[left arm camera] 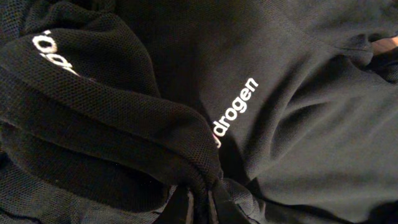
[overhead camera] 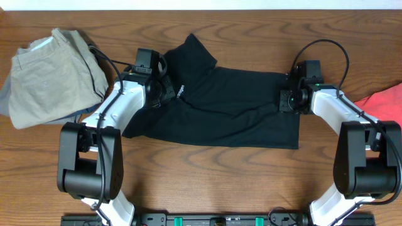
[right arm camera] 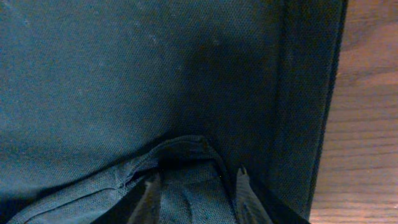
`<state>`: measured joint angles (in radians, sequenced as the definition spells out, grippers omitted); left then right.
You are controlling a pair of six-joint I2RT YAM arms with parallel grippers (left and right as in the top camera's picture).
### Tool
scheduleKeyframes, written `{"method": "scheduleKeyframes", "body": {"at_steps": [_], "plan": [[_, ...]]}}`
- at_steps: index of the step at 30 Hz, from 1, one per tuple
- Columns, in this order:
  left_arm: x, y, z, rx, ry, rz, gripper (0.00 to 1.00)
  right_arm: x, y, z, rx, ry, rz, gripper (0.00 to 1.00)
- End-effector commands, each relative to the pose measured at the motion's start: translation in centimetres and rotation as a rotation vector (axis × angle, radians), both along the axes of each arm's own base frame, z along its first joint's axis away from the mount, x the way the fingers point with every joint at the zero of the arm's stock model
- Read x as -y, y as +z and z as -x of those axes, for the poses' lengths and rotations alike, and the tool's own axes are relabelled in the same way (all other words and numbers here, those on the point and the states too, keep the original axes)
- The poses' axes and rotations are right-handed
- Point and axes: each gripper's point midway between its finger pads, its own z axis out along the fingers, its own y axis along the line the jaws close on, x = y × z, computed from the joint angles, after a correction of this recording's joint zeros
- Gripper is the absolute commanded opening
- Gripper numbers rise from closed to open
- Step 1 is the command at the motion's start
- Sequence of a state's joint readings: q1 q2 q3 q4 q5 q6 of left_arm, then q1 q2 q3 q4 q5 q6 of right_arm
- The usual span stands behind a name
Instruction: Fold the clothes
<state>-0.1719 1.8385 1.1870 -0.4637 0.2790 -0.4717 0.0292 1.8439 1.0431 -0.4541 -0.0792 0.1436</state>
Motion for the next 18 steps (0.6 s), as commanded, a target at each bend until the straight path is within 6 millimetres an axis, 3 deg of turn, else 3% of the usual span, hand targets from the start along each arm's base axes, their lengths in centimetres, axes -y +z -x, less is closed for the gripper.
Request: {"method": "scheduleKeyframes", "body": {"at_steps": [1, 5, 10, 18], "plan": [[-0.2, 0.7, 0.0, 0.016, 0.007, 0.001, 0.06, -0.2, -0.2, 0.6, -0.008, 0.015, -0.004, 0.34], [-0.2, 0.7, 0.0, 0.016, 0.007, 0.001, 0.06, -0.2, -0.2, 0.6, -0.008, 0.015, -0.004, 0.14], [-0.2, 0.7, 0.0, 0.016, 0.007, 0.001, 0.07, 0.1, -0.1, 0.6, -0.011, 0.007, -0.003, 0.03], [-0.2, 0.7, 0.0, 0.015, 0.007, 0.001, 0.06, 1.7, 1.7, 0.5, 0.022, -0.051, 0.026, 0.01]]}}
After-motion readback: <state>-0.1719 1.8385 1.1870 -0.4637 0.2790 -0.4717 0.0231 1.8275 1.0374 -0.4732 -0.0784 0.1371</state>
